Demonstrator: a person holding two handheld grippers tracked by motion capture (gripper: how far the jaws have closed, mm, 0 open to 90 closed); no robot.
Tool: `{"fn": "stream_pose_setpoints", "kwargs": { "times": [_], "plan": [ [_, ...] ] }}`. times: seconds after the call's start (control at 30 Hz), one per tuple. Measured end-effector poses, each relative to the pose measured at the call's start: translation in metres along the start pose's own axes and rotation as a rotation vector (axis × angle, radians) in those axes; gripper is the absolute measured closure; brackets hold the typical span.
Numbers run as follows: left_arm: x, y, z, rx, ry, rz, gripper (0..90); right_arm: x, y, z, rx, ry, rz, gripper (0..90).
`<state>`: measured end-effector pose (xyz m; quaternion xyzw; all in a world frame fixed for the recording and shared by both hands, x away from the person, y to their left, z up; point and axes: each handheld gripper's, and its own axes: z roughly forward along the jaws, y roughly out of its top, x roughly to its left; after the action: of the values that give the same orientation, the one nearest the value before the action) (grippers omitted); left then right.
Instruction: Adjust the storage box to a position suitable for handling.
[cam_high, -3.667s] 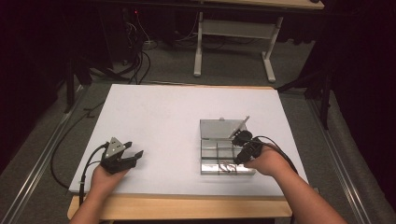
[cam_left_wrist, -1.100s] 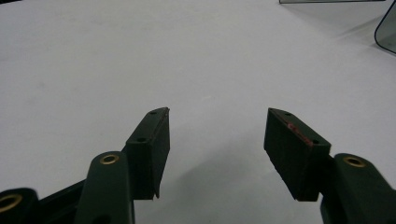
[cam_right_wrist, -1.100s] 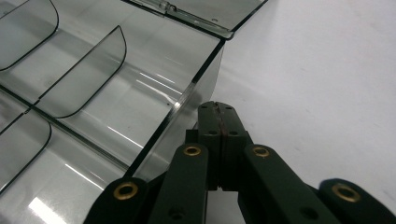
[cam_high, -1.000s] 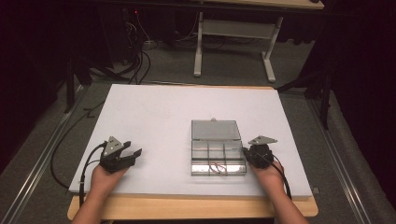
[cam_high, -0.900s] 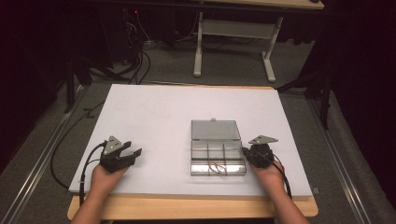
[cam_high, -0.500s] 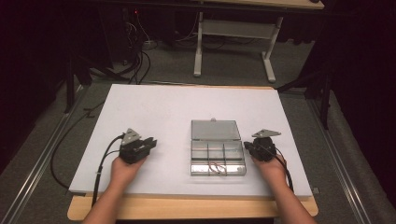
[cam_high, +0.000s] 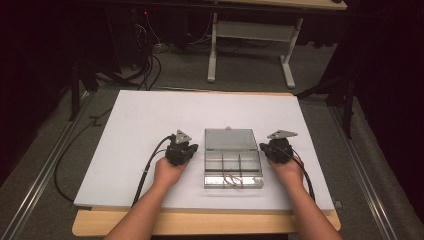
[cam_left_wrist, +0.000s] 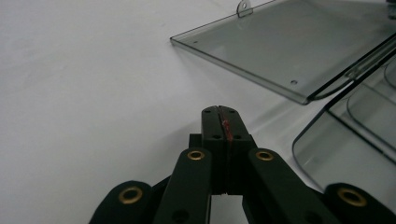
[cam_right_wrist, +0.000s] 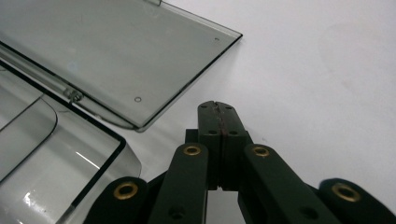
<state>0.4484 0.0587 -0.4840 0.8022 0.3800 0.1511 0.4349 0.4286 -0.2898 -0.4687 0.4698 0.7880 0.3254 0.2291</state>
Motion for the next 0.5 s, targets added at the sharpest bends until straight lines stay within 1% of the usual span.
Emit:
{"fn": "stream_pose_setpoints", "kwargs": {
  "times": [0.07, 0.17, 0.23, 0.3, 0.37, 0.5],
  "plan": [
    [-0.001, 0.001, 0.003, -0.002, 0.004, 0.0, 90.0, 0.0, 0.002, 0.001, 0.004, 0.002, -0.004, 90.0],
    [0.002, 0.003, 0.007, 0.029, 0.0, -0.018, 90.0, 0.001, 0.004, 0.002, 0.0, 0.003, -0.008, 90.0],
    [0.001, 0.006, 0.01, 0.033, 0.004, 0.005, 90.0, 0.001, 0.003, 0.003, -0.002, 0.007, -0.015, 90.0],
    [0.001, 0.008, 0.015, 0.051, 0.002, 0.005, 90.0, 0.001, 0.002, 0.006, 0.01, 0.009, -0.011, 90.0],
    [0.002, 0.01, 0.017, 0.055, -0.005, -0.005, 90.0, 0.001, 0.001, 0.008, 0.015, 0.015, -0.016, 90.0],
    [0.004, 0.013, 0.021, 0.067, -0.018, -0.011, 90.0, 0.002, 0.002, 0.01, 0.0, 0.033, -0.01, 90.0]
  ]
}}
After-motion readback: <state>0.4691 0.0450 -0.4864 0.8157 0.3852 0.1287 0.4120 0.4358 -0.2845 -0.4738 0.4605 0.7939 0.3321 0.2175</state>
